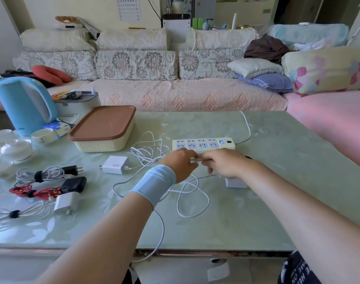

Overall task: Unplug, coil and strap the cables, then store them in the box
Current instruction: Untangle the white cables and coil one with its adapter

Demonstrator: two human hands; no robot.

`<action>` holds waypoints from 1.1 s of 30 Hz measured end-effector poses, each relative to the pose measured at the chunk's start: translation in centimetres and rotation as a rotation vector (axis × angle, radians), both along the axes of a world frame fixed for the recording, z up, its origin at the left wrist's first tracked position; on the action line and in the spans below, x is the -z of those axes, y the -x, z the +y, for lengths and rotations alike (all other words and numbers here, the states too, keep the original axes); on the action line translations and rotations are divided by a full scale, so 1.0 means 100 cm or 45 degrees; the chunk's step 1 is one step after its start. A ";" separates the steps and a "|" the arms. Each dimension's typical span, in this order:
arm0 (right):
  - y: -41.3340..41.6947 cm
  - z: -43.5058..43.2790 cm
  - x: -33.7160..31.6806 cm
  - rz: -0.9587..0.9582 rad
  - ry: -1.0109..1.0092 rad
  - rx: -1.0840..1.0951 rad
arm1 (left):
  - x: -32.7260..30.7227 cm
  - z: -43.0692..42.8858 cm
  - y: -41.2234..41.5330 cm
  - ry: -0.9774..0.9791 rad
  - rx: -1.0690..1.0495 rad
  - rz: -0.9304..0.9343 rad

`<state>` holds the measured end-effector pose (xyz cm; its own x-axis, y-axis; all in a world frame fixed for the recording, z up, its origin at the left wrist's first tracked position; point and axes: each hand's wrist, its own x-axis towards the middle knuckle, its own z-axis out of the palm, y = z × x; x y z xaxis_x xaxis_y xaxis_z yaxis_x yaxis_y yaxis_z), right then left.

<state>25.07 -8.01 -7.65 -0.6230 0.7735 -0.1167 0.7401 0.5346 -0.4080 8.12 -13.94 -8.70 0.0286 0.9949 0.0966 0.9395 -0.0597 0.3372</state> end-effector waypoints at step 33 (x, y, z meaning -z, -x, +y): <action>-0.011 0.013 -0.039 1.421 0.469 0.342 | -0.058 -0.012 0.021 0.148 0.294 -0.969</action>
